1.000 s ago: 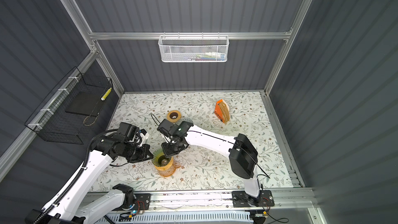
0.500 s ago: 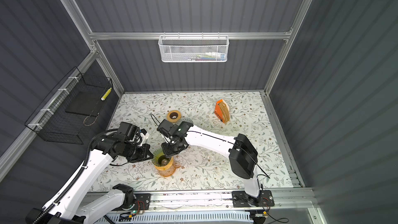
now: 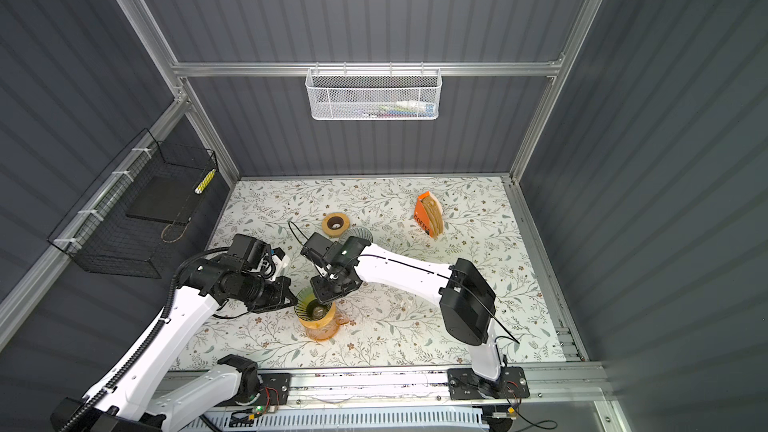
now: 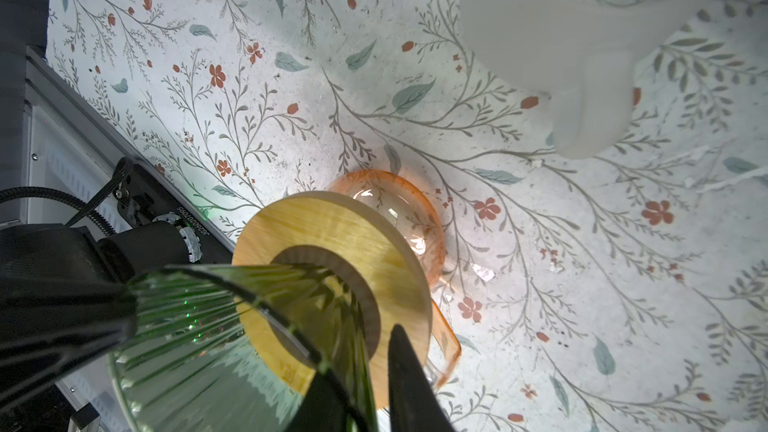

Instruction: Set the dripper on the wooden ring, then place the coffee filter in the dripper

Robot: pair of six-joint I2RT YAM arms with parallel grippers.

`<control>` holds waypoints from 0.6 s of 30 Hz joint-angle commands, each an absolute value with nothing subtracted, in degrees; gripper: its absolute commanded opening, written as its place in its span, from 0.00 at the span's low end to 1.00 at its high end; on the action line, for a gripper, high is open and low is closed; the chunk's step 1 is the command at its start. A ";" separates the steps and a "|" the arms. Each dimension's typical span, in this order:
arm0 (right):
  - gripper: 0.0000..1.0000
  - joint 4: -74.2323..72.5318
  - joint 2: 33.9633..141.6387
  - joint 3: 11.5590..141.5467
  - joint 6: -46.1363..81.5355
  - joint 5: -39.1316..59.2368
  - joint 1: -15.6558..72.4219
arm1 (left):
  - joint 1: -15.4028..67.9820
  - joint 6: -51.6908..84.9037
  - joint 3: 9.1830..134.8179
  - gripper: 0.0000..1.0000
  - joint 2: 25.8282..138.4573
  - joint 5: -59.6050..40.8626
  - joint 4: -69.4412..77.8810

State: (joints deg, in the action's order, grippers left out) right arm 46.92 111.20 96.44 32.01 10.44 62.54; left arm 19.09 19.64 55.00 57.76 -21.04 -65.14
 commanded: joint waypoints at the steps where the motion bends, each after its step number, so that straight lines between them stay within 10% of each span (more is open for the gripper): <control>1: 0.21 47.38 110.88 97.11 31.67 8.79 62.57 | 19.49 18.73 56.39 0.00 57.64 -20.58 -67.75; 18: 0.29 49.21 109.79 99.22 30.85 7.16 62.53 | 19.51 18.81 58.35 0.11 57.83 -17.45 -68.55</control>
State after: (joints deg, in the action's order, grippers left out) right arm 47.59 111.18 97.73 31.42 8.82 62.54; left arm 19.14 19.62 56.23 57.78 -18.41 -66.65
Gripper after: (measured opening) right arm 0.292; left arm 0.097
